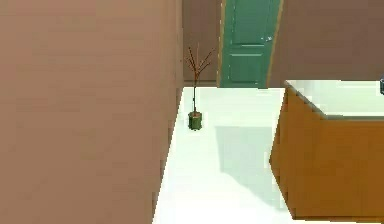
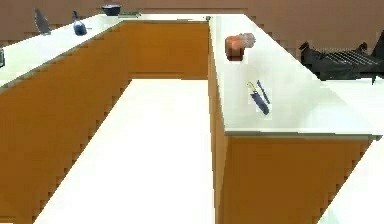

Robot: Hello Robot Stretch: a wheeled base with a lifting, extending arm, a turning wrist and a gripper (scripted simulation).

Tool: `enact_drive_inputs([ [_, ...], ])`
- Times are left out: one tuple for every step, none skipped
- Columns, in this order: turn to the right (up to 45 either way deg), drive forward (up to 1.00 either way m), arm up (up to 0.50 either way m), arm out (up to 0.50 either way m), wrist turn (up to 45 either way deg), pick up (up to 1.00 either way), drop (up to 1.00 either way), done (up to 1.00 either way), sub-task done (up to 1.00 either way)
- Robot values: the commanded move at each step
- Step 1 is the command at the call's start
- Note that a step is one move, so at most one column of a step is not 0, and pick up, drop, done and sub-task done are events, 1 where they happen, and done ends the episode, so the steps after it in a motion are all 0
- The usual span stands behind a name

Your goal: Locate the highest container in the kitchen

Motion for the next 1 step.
enact_drive_inputs([
  [42.0, 0.00, 0.00, 0.00, 0.0, 0.00, 0.00, 0.00, 0.00],
])
